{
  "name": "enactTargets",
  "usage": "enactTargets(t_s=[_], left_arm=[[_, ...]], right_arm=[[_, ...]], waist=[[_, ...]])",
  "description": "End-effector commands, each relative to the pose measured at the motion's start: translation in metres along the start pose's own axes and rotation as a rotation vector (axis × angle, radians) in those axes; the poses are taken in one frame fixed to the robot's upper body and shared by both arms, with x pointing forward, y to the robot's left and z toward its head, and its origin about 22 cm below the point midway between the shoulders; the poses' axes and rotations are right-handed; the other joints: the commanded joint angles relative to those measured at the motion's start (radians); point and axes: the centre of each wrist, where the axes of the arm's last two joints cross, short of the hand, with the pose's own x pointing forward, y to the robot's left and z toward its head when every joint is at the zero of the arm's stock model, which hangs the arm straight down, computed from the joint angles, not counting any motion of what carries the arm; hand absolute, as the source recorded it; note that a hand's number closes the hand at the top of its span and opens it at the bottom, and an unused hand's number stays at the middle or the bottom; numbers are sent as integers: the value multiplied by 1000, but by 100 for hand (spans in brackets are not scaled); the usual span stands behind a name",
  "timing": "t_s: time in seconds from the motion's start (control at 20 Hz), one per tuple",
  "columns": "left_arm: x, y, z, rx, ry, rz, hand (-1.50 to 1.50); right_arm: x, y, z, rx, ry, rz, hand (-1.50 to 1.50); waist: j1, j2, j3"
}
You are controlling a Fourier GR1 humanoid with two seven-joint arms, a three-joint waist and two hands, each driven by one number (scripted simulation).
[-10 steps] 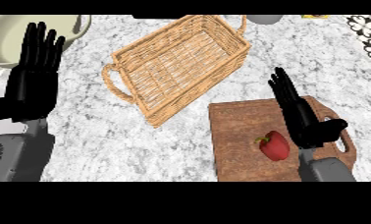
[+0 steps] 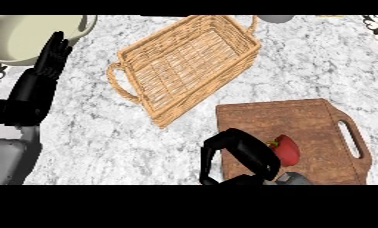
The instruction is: Pick the bell pepper from the cutting board and place it in the basket
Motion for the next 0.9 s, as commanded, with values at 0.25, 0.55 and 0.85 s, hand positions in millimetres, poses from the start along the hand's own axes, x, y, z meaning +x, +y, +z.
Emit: enactTargets(t_s=[0.25,0.55,0.85], left_arm=[[-17,23,20,-14,106,-144,0],[-17,13,26,-8,117,-163,0],[-5,5,17,-45,89,-166,0]], right_arm=[[73,70,33,190,-176,387,-150],[144,34,31,105,-76,1030,-150],[194,27,37,402,242,1477,-150]], waist=[[-72,-18,-9],[-80,-30,-14],[-47,-17,-15]])
